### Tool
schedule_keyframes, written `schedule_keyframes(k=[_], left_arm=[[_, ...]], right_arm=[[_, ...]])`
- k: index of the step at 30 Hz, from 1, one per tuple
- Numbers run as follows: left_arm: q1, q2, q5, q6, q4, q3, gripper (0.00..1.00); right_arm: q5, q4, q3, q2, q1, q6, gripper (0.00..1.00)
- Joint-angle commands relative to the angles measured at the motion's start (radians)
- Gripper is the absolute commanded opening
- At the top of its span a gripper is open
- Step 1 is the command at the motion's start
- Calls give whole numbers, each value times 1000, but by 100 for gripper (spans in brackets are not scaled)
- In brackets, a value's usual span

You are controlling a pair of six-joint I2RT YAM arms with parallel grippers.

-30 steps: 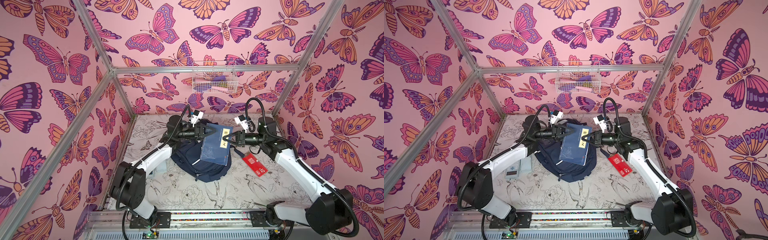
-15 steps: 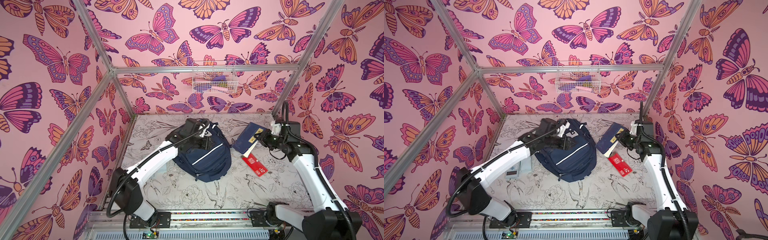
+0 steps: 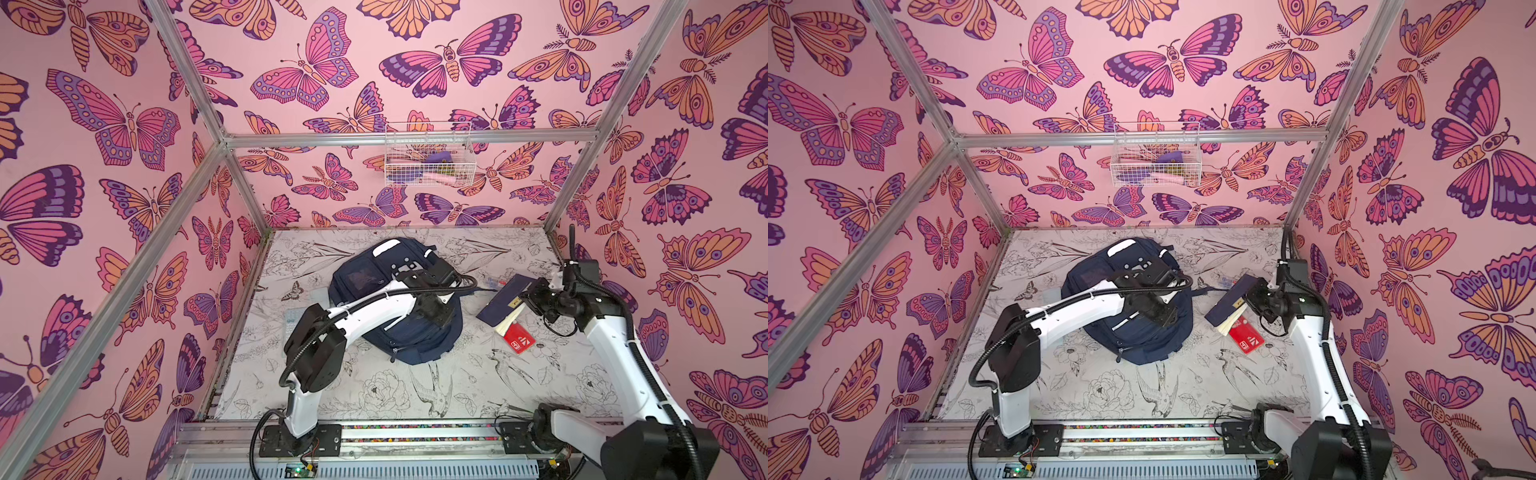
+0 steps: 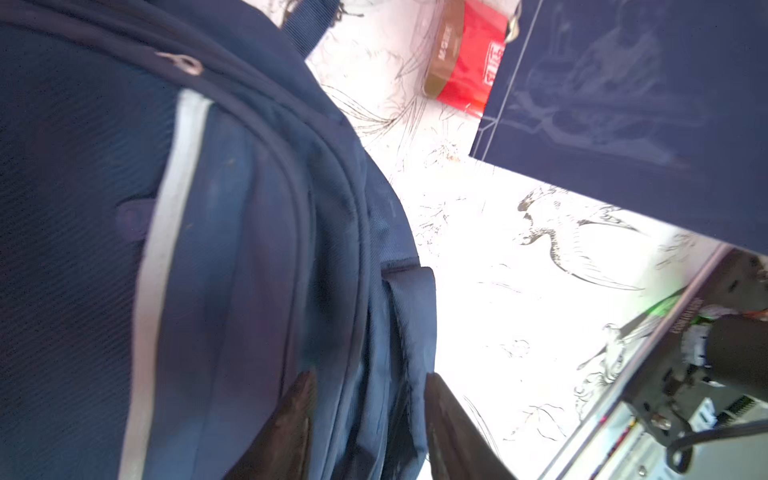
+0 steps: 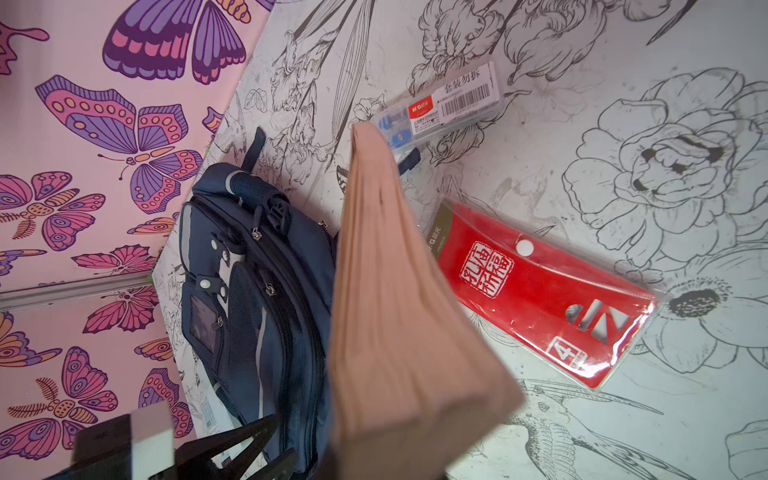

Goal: Pack the student bag

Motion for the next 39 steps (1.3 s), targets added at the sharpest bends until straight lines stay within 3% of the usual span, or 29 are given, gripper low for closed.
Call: schedule_keyframes(k=[1, 6, 15, 17, 19, 22, 26, 31, 39], left_arm=[[-22, 53, -72, 27, -89, 42, 45], [-51, 109, -158, 52, -139, 78, 44], [-71, 172, -282, 41, -186, 127, 29], [-73, 174, -305, 41, -192, 130, 33], [-72, 173, -334, 41, -193, 131, 42], [-73, 181, -353, 45, -193, 131, 43], [-73, 196, -365, 42, -197, 135, 32], [-73, 194, -392, 39, -205, 145, 2], [-71, 43, -419, 52, -208, 165, 0]], right_arm=[[0, -2, 2, -15, -8, 10, 0], [-7, -3, 4, -10, -13, 8, 0], [-29, 0, -7, -12, -15, 7, 0], [-33, 0, -8, -16, -15, 5, 0], [-32, 0, -5, -18, -15, 5, 0], [-33, 0, 1, -22, -17, 6, 0], [-33, 1, 7, -23, -17, 8, 0], [-38, -4, 17, -24, -17, 7, 0], [-83, 18, 42, -43, -17, 6, 0]])
